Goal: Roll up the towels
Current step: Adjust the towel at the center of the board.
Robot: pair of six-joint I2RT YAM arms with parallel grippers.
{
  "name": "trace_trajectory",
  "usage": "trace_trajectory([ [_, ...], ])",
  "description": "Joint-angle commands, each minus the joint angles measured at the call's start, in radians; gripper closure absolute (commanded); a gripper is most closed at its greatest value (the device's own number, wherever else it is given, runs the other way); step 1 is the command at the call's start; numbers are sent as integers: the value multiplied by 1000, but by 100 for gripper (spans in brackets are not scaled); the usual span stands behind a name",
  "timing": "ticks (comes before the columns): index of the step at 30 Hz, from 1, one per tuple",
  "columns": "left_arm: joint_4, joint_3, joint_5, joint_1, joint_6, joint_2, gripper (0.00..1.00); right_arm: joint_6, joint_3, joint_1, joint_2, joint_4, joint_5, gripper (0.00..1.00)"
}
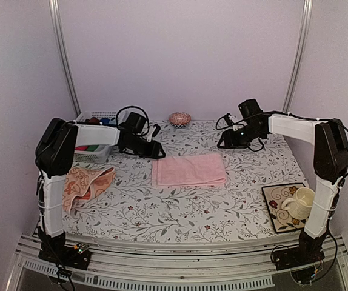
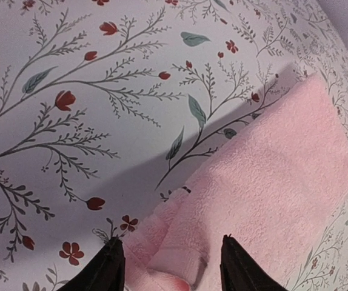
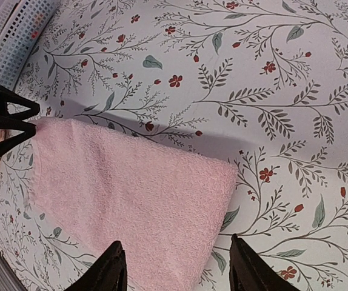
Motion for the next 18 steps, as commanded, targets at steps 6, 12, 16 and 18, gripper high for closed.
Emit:
trace_trajectory([
  [6, -13, -19, 46, 16, -10, 31, 63, -6, 22, 2, 4, -2, -11, 41],
  [12, 3, -36, 41, 22, -22, 15, 73, -1, 19, 1, 7, 0, -19, 41],
  [16, 15, -38, 48, 21, -27, 2, 80, -1, 13, 1, 4, 1, -21, 41],
  [18, 15, -34, 49, 21, -30, -3, 81, 1, 4, 1, 1, 3, -20, 40],
])
